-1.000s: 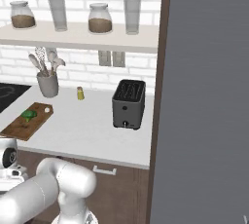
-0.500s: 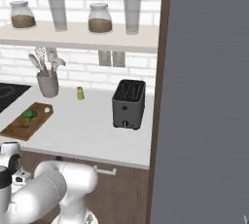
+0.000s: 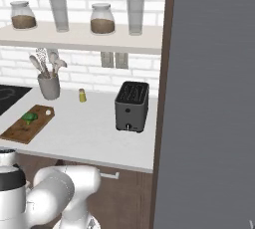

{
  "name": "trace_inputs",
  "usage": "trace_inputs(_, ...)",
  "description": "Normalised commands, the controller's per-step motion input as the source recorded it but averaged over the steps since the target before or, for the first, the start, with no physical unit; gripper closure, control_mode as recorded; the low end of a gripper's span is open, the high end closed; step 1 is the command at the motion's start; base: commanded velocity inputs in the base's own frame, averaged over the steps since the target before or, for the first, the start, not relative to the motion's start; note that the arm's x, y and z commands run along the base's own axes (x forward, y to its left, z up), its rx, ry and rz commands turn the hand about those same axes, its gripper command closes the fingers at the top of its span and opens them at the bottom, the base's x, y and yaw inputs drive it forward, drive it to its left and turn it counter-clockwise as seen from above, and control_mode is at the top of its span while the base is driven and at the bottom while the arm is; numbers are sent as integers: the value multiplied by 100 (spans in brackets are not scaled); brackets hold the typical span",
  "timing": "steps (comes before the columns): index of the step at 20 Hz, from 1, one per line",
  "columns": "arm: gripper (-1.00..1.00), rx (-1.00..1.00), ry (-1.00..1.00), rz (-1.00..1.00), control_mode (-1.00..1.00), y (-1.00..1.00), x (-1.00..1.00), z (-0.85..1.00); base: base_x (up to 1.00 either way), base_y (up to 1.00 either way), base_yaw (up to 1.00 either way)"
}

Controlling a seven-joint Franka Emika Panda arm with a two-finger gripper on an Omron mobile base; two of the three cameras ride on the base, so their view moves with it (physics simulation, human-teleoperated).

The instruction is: Place the appropriate cutting tool for cutting the broccoli skin on the cutting board.

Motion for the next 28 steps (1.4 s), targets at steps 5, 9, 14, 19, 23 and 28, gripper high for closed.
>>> trace_inputs(5,-100,0,-5,-11,-100,4,6,0,0,0,0)
trace_inputs(9,-100,0,0,-4,-100,23,19,0,0,0,0)
trace_inputs(14,-100,0,0,0,-100,34,28,0,0,0,0)
trace_inputs(19,-100,0,3,0,-100,40,18,-2,0,0,0)
trace_inputs(23,-100,0,8,0,-100,72,0,-1,0,0,0)
trace_inputs(28,-100,0,6,7,-100,33,-4,0,0,0,0)
